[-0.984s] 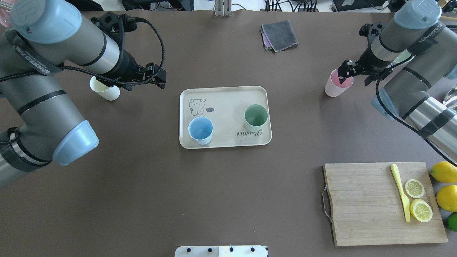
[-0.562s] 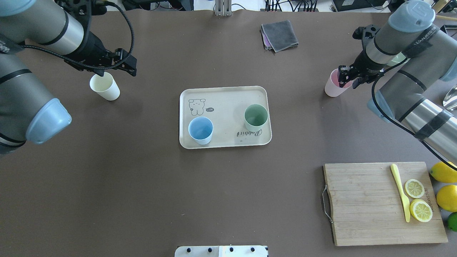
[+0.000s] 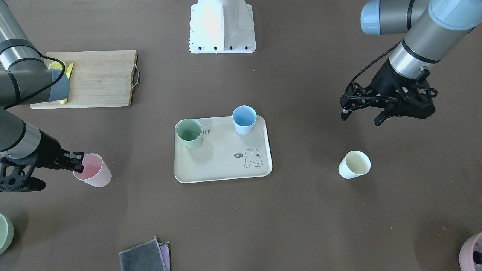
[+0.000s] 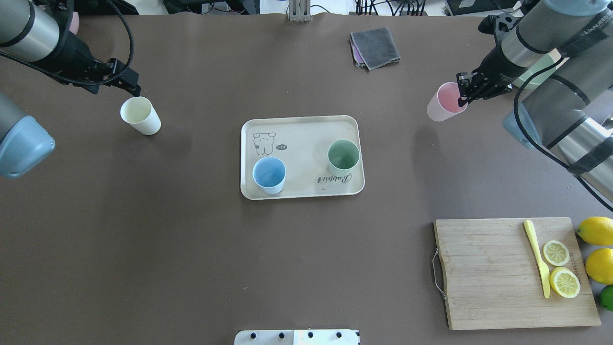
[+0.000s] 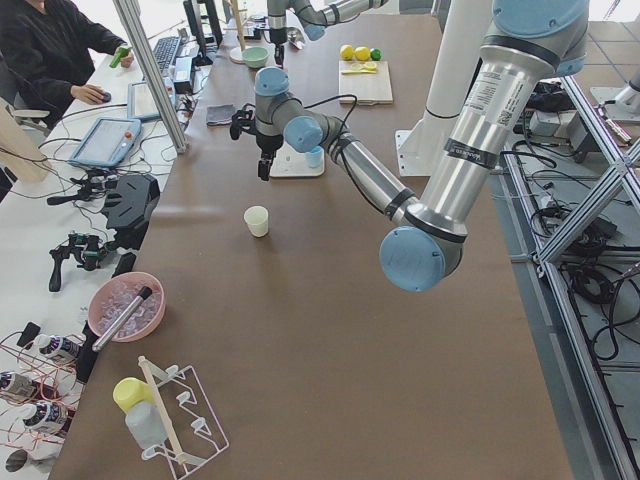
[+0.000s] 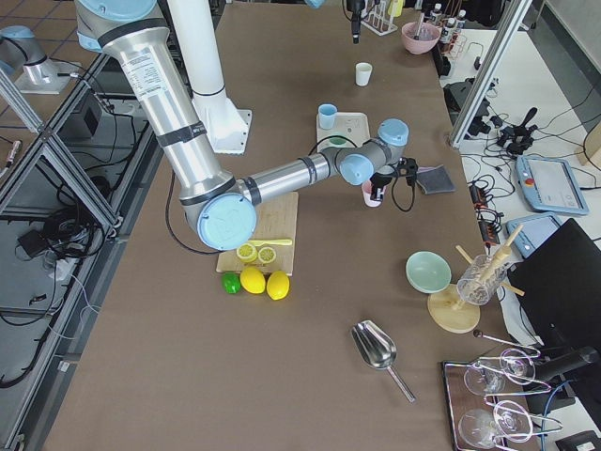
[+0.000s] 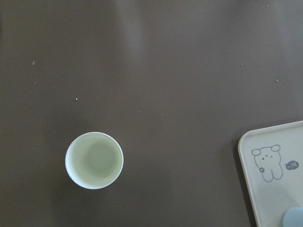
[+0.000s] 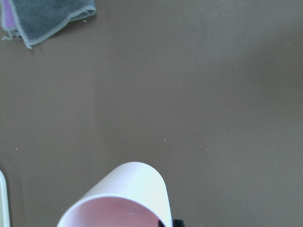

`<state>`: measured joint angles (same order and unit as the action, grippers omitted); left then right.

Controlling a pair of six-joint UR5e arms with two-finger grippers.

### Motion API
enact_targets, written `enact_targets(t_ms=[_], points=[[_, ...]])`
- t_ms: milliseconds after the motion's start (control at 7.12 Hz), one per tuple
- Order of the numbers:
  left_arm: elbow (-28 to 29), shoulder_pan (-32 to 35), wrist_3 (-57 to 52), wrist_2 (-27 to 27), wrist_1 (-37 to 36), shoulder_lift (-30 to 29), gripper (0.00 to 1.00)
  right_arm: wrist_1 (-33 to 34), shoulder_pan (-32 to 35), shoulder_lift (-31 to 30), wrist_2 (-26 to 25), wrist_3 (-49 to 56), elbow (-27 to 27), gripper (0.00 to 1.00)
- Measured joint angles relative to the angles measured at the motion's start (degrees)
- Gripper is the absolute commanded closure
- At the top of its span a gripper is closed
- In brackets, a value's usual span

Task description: Place all cups on tray

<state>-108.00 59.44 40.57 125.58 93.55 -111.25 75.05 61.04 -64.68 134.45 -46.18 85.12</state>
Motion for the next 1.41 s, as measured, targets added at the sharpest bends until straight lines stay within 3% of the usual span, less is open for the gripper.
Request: enact_targets(t_ms=[281,703,984,1405], points=[[2.4,0.9,-5.2,-0.5,3.2,3.8,0.04,0.4,0.5,1.3,1.3,-2.3,1.8,1.00],[15.4,0.4,-0.8,-0.8,19.3,3.2,0.04,1.6,-0.8,4.4,1.4,-10.0,3.6,1.00],[21.7,0.2,1.1,-1.1,21.9,-0.7,0.05,5.4,-2.4,7.4,0.5,-12.8,4.9,1.00],[25.4,-1.6,1.7,-4.0,23.8,-2.2,0.07,7.1,-6.1,9.5,-3.4,-14.9,5.1,1.00]])
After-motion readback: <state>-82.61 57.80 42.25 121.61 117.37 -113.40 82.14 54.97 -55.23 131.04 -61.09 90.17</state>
